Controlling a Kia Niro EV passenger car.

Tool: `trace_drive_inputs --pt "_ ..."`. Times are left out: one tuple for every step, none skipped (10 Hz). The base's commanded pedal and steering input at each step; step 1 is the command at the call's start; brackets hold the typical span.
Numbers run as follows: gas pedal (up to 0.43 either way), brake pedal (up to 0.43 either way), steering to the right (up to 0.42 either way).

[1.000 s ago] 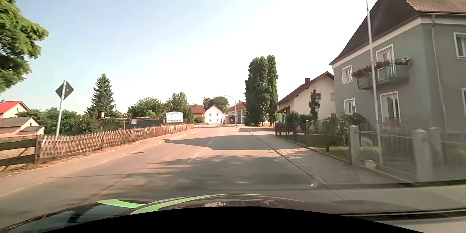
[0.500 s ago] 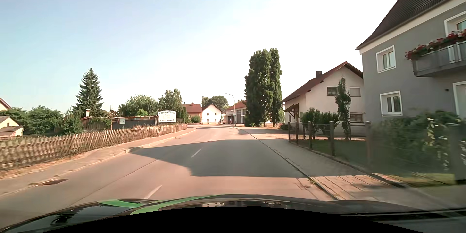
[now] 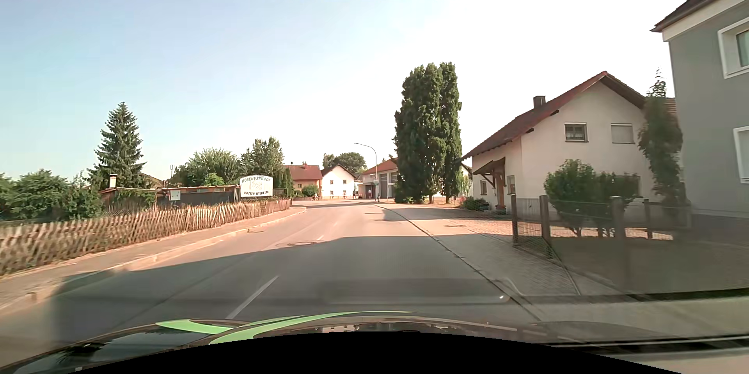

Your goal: Follow the waypoints while adhering to traffic rules and regulations

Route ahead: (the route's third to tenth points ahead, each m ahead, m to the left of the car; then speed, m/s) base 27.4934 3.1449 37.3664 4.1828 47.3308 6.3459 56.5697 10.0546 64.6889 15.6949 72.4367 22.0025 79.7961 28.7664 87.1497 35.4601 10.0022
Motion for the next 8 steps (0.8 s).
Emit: trace_drive_inputs --pt "0.138 0.000 -0.007" --pt "0.130 0.000 -0.007" --pt "0.130 0.000 -0.007" --pt "0.118 0.000 -0.007" --pt "0.118 0.000 -0.007" --pt "0.118 0.000 -0.007" --pt "0.118 0.000 -0.007" --pt "0.110 0.000 -0.007"
